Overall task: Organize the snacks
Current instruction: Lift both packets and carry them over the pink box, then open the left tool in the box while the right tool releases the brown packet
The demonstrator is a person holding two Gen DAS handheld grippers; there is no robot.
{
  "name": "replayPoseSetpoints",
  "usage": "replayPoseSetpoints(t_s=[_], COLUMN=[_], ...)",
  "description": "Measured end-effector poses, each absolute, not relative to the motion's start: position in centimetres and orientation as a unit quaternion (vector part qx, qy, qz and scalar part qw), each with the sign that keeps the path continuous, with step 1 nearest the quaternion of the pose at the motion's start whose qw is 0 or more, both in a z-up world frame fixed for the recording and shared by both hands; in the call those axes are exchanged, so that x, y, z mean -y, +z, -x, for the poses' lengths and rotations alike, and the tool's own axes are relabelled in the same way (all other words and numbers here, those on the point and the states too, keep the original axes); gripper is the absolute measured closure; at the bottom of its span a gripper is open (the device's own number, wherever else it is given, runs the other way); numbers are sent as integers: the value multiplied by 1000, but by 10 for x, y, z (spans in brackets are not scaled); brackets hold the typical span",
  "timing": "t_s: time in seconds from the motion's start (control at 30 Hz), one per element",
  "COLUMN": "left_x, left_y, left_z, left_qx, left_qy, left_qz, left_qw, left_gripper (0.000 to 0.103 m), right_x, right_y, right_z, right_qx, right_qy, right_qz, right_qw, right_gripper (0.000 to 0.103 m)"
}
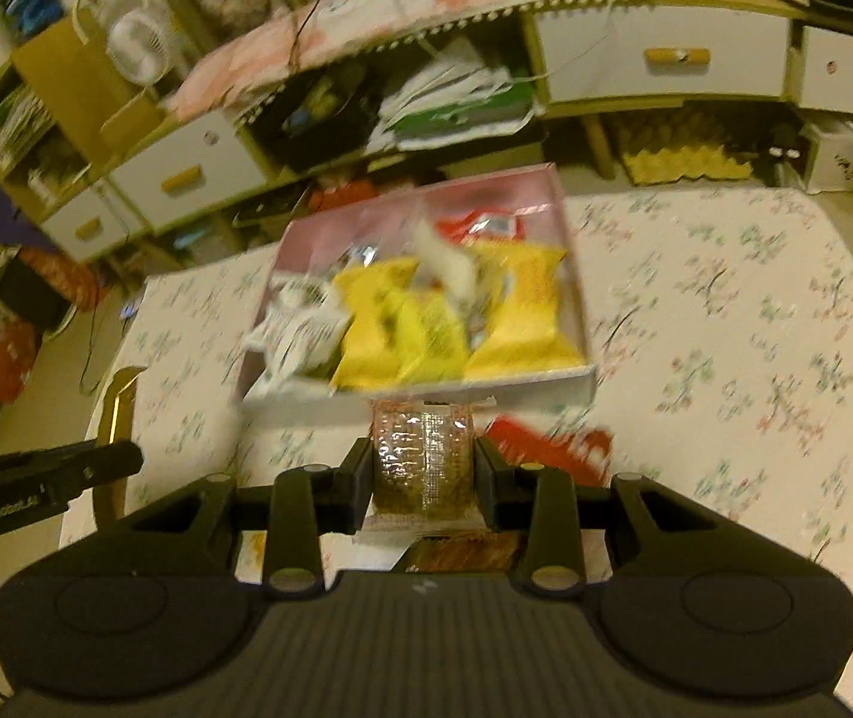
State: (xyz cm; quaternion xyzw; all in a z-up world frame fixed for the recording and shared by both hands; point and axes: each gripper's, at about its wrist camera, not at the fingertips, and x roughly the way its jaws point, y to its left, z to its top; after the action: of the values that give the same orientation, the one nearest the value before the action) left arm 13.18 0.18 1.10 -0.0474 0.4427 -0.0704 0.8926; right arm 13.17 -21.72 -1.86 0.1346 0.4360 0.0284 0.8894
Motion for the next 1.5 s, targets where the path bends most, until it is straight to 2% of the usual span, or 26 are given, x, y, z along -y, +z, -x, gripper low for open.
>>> replayPoseSetpoints(t_s=[0.43,0.73,1.1,1.27,1.37,1.43,1.5], left_x=[37,29,34,37,38,36,35], left_y=[12,-17,-38,-45,-45,-44,-41], left_z=[-215,-256,-280,-284,-282,-281,-280], left_qx=[-403,-400,-404,-407,-407,-406,-406], left_qy=[-95,-109,-110,-106,-102,-99,-99], left_qz=[65,97,81,72,66,71,72], left_qw=[908,905,905,904,905,906,906], left_gripper=[69,69,69,66,59,52,52], right_x=[259,256,243,242,246,250,254], right_y=[-15,-29,-46,-51,-52,-50,-46], right_z=[-187,-221,-260,-266,-263,-260,-258], right_qx=[-406,-382,-385,-383,-376,-371,-372], right_qy=[-15,16,27,27,23,16,10], right_qz=[-132,-115,-108,-113,-123,-130,-132], right_qw=[904,917,916,916,918,919,919], right_gripper=[71,71,71,71,68,56,56])
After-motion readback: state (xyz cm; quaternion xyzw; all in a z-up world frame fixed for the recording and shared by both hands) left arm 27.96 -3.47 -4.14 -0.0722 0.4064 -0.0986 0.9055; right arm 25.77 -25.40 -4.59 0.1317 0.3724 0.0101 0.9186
